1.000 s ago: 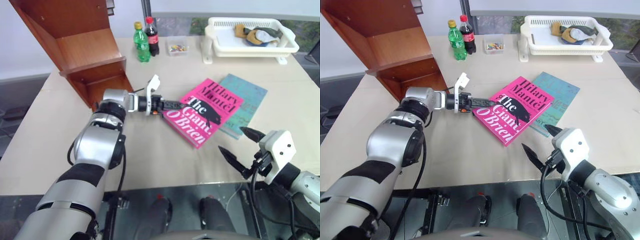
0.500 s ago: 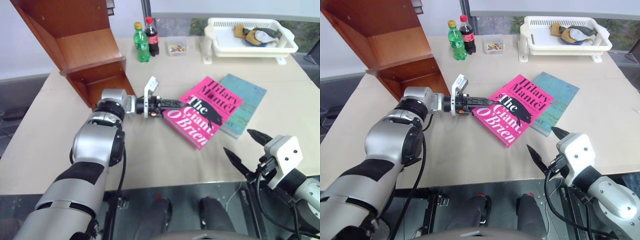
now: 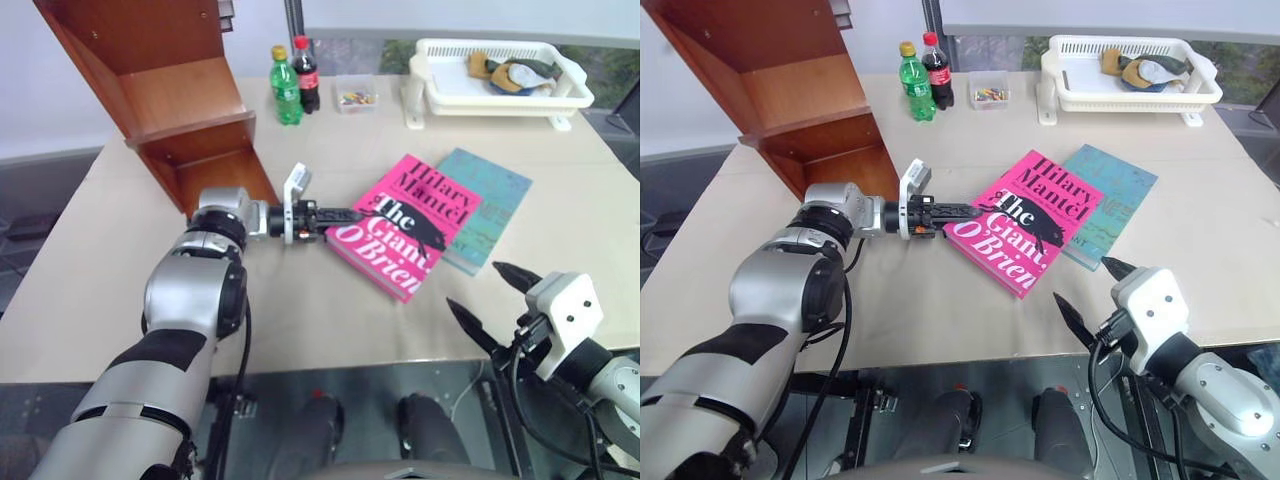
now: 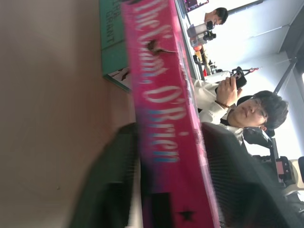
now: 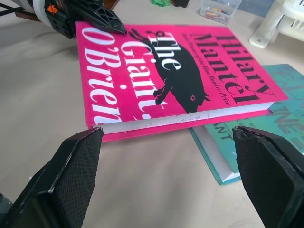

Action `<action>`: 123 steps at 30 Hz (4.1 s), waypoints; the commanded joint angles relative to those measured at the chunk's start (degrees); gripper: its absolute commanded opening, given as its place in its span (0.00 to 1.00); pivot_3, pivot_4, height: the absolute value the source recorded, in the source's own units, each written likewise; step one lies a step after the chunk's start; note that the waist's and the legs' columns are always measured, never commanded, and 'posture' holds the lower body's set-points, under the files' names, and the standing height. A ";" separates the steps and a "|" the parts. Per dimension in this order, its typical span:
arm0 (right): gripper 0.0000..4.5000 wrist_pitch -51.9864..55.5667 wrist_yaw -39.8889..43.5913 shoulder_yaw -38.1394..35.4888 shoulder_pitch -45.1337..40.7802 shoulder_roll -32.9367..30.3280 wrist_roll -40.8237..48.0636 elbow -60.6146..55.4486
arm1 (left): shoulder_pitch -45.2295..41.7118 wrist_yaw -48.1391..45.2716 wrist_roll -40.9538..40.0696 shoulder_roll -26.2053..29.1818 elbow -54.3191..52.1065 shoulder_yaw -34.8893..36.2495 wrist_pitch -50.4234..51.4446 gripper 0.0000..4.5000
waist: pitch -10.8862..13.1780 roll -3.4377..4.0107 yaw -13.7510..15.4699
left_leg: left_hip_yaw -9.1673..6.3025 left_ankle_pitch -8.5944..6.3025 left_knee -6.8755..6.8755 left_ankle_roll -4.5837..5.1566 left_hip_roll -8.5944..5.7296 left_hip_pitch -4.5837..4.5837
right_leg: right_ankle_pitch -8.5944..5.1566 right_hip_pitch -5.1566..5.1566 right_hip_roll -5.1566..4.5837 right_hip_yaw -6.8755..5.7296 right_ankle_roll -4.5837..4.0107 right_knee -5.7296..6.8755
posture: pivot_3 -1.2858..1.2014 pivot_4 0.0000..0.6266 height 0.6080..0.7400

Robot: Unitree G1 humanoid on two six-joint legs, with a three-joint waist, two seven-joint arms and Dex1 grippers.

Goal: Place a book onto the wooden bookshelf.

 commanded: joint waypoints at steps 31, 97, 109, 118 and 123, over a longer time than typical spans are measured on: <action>1.00 4.01 14.38 2.69 -26.62 2.58 -4.07 12.43 | 13.77 33.05 23.16 18.28 -63.25 -0.42 -72.89 0.13 | 0.09 -0.09 0.81 | 0.12 0.13 -0.11 -0.26 0.04 -0.01 | 0.03 -0.07 -0.08 0.14 -0.04 -0.15 | 0.52 0.24 1.00; 1.00 -4.30 37.19 3.21 -49.31 8.06 -9.78 34.77 | 42.83 28.20 -21.00 37.72 -97.02 22.92 -24.05 0.98 | 0.41 0.15 -1.31 | 0.50 0.11 -0.77 -0.22 0.21 0.02 | 0.03 -0.52 -0.04 0.43 -0.06 -0.15 | 0.52 0.24 1.00; 1.00 5.06 24.24 4.82 -39.34 12.84 -13.73 25.64 | 66.97 44.02 -23.40 11.52 -105.77 14.99 -23.35 0.98 | 0.35 0.14 -0.10 | 0.56 0.17 -0.69 -0.34 0.24 0.03 | 0.09 -0.59 -0.01 0.57 -0.18 -0.04 | 0.52 0.24 1.00; 1.00 8.74 28.03 -9.92 -17.75 4.93 -12.27 14.61 | 80.04 34.94 -22.43 17.57 -101.02 25.02 -29.58 0.98 | 0.35 0.14 1.44 | 0.52 0.04 -0.72 -0.12 0.24 0.05 | 0.08 -0.46 -0.02 0.46 -0.17 -0.22 | 0.52 0.24 1.00; 1.00 8.31 29.87 -15.34 -12.71 3.05 -12.07 14.20 | 81.87 33.46 -22.30 18.40 -100.80 26.22 -30.61 0.98 | 0.34 0.15 1.53 | 0.52 0.02 -0.71 -0.09 0.31 0.26 | 0.07 -0.11 0.00 0.41 -0.15 -0.46 | 0.52 0.24 1.00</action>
